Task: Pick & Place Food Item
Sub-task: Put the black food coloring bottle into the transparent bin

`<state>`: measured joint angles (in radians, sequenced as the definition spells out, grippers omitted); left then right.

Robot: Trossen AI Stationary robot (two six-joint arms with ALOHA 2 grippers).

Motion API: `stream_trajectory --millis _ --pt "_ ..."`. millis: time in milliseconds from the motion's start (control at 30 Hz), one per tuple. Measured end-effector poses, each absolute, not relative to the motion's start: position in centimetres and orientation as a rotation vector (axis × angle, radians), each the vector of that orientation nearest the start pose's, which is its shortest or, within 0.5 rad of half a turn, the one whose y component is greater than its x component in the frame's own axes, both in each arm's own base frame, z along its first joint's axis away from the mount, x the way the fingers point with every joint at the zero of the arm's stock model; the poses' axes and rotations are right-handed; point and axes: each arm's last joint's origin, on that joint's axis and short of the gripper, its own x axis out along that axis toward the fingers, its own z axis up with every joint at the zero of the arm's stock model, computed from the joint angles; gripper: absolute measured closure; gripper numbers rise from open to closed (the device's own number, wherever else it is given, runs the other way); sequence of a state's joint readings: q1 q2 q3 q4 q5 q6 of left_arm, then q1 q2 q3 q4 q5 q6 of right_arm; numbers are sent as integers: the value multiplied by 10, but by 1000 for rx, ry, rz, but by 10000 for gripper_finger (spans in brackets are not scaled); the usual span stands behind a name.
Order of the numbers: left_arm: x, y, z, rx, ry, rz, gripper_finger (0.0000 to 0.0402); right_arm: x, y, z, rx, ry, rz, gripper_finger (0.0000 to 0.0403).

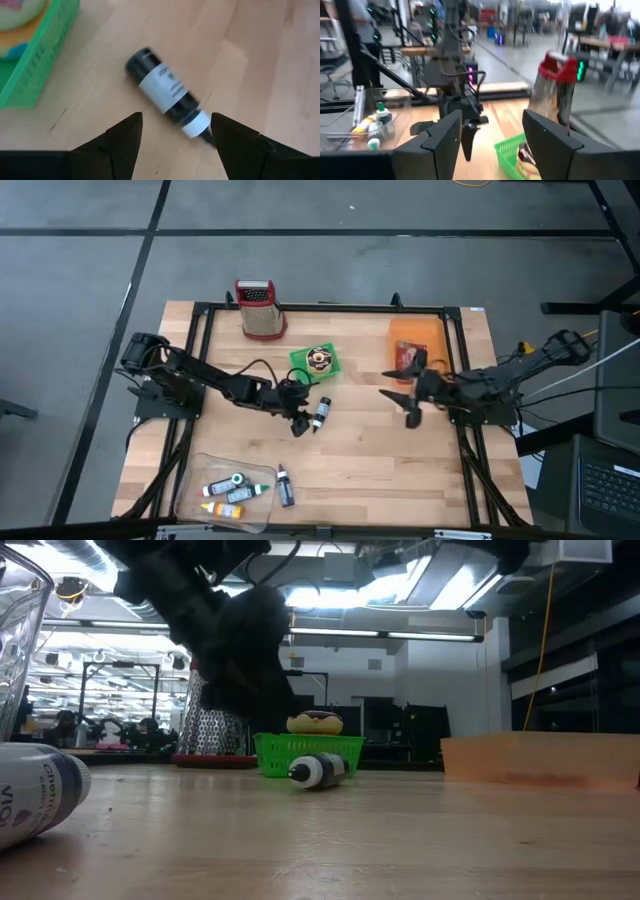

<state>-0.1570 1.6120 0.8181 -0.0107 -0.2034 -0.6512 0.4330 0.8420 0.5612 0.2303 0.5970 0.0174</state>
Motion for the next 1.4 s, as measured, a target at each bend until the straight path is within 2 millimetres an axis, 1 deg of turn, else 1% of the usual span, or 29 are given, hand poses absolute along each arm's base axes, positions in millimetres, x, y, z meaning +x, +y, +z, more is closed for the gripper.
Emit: stream_trajectory --millis 133,300,367,433,500,700,800,933,1167,1267,1400 --pt "313 -43 169 -485 691 286 171 155 68 281 -40 -108 -78 190" --pt "314 -41 170 -489 672 289 171 136 69 262 -105 -257 79 190" --pt "314 -40 170 -489 673 291 171 132 68 250 -142 -274 124 190" --pt "314 -40 170 -489 673 291 171 127 65 237 -149 -279 133 190" --pt "314 -40 170 -489 673 291 171 123 62 229 -134 -309 122 190" --pt "314 -41 170 -482 676 283 171 106 53 210 -143 -446 124 190" --pt "314 -44 170 -479 678 275 171 102 51 215 -136 -479 115 190" --pt "313 -49 170 -474 681 260 171 98 50 218 -157 -526 144 190" --pt "312 -52 170 -471 685 249 171 89 43 225 -179 -560 -4 190" --pt "312 -52 170 -475 690 238 172 81 43 231 -165 -644 57 190" --pt "312 -52 170 -475 691 236 171 65 44 241 -192 -845 200 190"
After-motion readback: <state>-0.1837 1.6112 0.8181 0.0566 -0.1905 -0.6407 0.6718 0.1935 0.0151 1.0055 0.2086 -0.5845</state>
